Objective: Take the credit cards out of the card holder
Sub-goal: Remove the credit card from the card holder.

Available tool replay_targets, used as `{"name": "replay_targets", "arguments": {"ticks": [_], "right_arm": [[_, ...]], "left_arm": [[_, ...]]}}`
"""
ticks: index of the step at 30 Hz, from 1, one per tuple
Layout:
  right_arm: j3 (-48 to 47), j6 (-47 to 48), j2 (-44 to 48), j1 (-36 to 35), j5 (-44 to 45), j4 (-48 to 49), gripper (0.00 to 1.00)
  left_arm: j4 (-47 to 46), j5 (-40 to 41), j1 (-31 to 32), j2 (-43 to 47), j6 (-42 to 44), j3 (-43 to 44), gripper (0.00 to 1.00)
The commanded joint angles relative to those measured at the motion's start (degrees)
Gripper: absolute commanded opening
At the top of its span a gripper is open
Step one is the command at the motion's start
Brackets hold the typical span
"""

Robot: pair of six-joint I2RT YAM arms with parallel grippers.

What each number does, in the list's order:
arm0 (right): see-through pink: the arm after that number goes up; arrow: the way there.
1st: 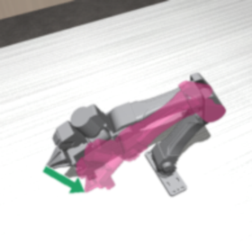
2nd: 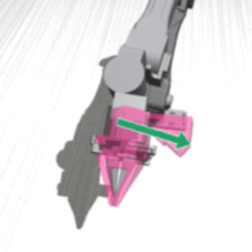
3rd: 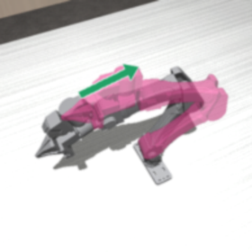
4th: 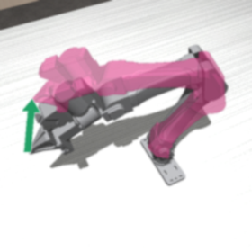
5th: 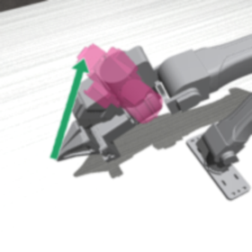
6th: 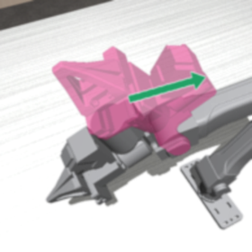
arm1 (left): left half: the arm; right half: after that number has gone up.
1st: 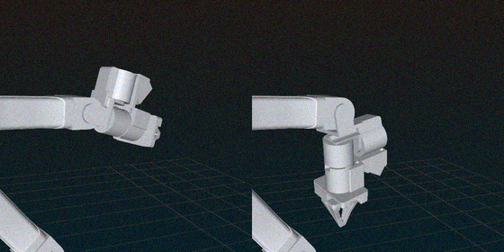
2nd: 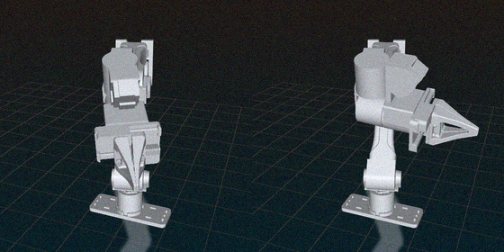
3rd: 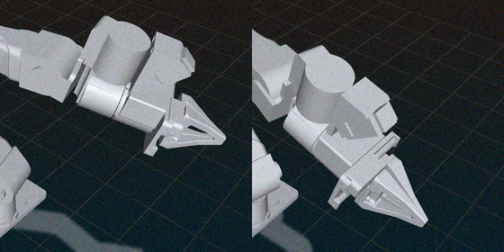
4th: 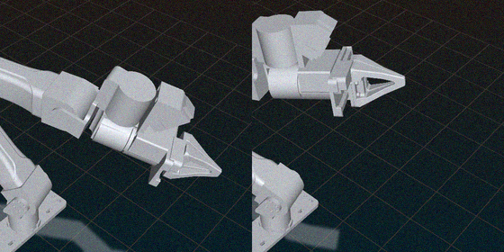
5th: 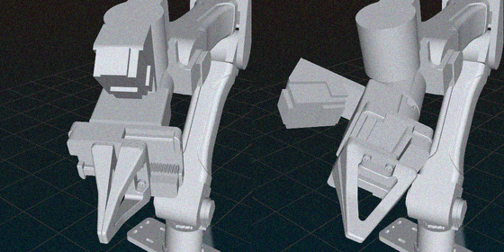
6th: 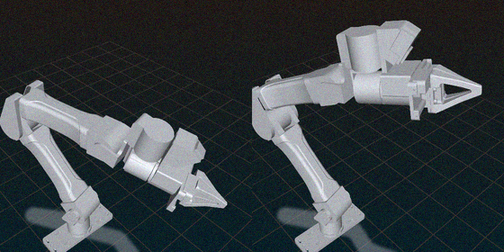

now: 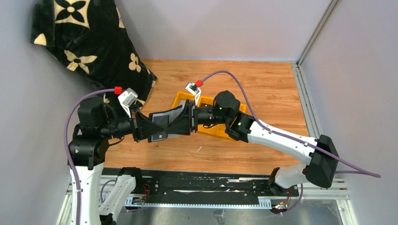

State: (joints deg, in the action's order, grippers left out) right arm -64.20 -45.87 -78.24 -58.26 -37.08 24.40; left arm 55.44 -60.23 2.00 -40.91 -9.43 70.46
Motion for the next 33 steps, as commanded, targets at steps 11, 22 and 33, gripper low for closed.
{"name": "replay_targets", "arguments": {"ticks": [11,22,33], "right_arm": [[2.66,-10.73,-3.47,-0.69,-4.57,20.94,0.15],[7.21,-11.29,-0.24,-0.71,-2.34,23.17,0.0],[9.29,-11.57,0.69,-0.71,-1.77,23.67,0.01]], "left_arm": [[-0.33,-10.96,-0.01,-1.47,-6.86,-1.5,0.17],[-0.16,-16.48,-0.05,-2.34,-6.22,1.7,0.47],[0.02,-20.82,-0.05,-0.36,-6.64,2.89,0.18]]}}
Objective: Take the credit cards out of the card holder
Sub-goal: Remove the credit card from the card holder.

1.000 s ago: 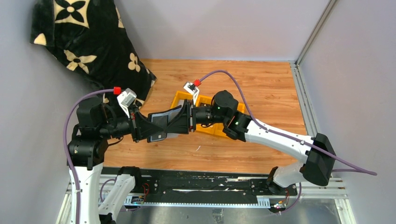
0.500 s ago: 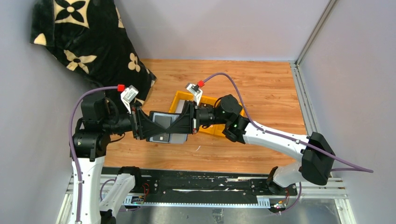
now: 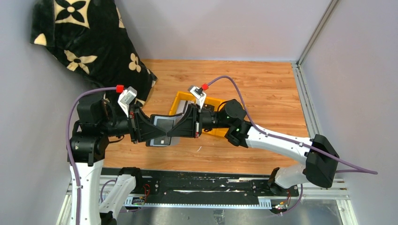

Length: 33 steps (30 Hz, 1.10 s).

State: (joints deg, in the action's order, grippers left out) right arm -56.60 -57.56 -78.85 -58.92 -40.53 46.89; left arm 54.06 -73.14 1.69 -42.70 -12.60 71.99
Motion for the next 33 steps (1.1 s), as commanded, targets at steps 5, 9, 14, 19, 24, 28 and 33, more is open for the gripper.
{"name": "replay_targets", "arguments": {"ticks": [5,9,14,19,24,28,33], "right_arm": [[2.85,-0.58,3.48,0.04,1.33,4.02,0.2],[1.93,-1.96,3.49,0.12,0.8,5.61,0.27],[1.96,-4.09,2.91,0.51,0.46,8.85,0.18],[3.45,-5.31,3.52,0.82,0.1,11.38,0.04],[5.04,-3.81,5.63,0.84,0.42,10.1,0.0],[5.5,-2.81,6.97,0.91,-0.21,8.65,0.0],[6.36,-1.81,8.29,0.9,0.22,7.47,0.0]], "left_arm": [[1.4,-8.18,0.24,1.22,-3.38,2.07,0.12],[1.46,-7.9,0.28,0.96,-3.22,2.12,0.1],[1.49,-7.43,0.26,0.57,-3.22,2.43,0.06],[1.46,-7.21,0.26,0.08,-3.43,3.27,0.06],[1.4,-6.78,0.26,-0.4,-3.48,3.81,0.06],[1.4,-6.53,0.26,-0.63,-3.49,4.04,0.06],[1.4,-6.06,0.25,-0.76,-3.15,4.12,0.05]]}}
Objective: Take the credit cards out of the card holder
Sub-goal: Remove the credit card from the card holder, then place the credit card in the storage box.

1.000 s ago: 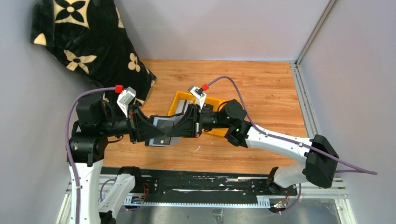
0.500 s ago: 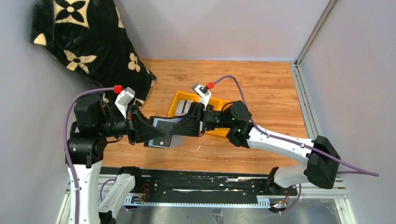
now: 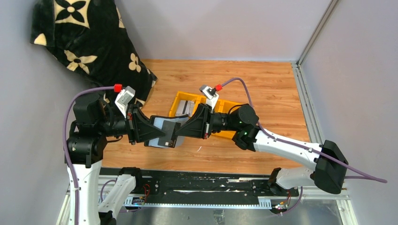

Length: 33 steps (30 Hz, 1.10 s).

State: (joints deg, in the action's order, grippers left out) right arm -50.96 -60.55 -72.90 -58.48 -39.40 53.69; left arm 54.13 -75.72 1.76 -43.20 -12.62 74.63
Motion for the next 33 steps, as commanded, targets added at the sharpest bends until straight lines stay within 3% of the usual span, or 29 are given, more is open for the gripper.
{"name": "replay_targets", "arguments": {"ticks": [1,7,12,16,20,25,29,33], "right_arm": [[0.61,1.22,2.33,0.42,-0.94,0.59,0.0],[1.32,1.15,4.27,4.21,-2.16,-5.93,0.0],[5.32,2.08,10.46,10.77,-3.34,-12.44,0.0],[4.99,9.69,17.19,14.6,-2.45,-30.5,0.0],[1.76,17.67,19.34,21.74,2.14,-49.38,0.0],[-3.1,24.69,13.13,26.06,14.35,-66.08,0.0],[-5.99,27.64,4.34,26.13,22.92,-67.75,0.0],[-11.56,28.95,-6.95,26.03,25.77,-68.45,0.0]], "left_arm": [[1.33,-3.31,0.23,-0.34,-3.16,1.45,0.04],[1.12,-0.73,0.19,-0.34,-1.49,2.23,0.0],[0.89,8.3,0.2,0.61,3.27,3.07,0.0],[0.93,18.11,0.24,1.96,7.9,4.1,0.0],[0.89,21.4,0.21,3.09,11.36,4.09,0.0],[0.84,20.43,0.25,4.47,14.51,2.98,0.0],[0.89,19.15,0.22,5.75,15.44,2.14,0.0],[1.46,17.67,0.18,5.86,15.28,2.54,0.0]]}}
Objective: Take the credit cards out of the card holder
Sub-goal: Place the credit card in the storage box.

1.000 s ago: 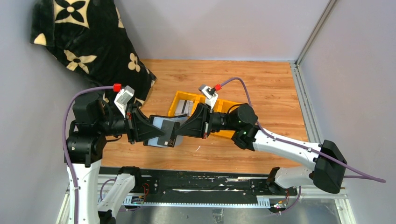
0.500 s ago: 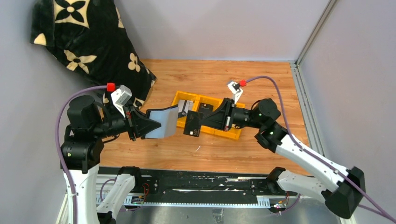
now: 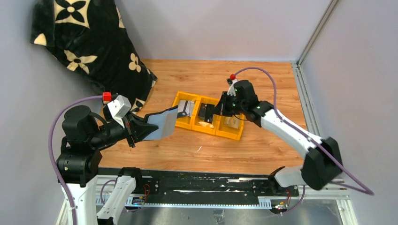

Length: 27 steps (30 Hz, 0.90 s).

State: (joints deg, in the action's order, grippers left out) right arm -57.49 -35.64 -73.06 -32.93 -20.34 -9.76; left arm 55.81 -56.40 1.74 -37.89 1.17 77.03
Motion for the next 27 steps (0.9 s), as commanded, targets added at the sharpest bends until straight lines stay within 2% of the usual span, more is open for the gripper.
{"name": "replay_targets", "arguments": {"ticks": [1,10,16,21,23,27], "right_arm": [[-6.83,4.07,-9.02,0.49,7.4,-5.2,0.0],[-16.29,2.49,-27.93,0.28,9.96,-3.59,0.0],[-18.88,0.82,-32.98,0.21,12.46,0.45,0.0],[-21.4,0.46,-34.92,-0.18,14.89,-0.99,0.01],[-21.81,0.31,-34.92,-0.39,16.47,-2.3,0.06],[-21.01,0.39,-32.43,-1.09,20.0,-3.3,0.31]], "left_arm": [[-0.25,-1.95,0.23,0.66,1.47,0.2,0.0],[-0.26,-4.08,0.2,1.27,0.45,0.92,0.0],[-0.22,-4.71,0.25,2.31,-0.35,0.75,0.0],[-0.25,-5.6,0.2,2.86,-0.65,0.93,0.0],[-0.26,-5.66,0.21,3.03,-0.58,1.03,0.0],[-0.26,-5.75,0.26,3.35,-0.5,1.2,0.0]]}}
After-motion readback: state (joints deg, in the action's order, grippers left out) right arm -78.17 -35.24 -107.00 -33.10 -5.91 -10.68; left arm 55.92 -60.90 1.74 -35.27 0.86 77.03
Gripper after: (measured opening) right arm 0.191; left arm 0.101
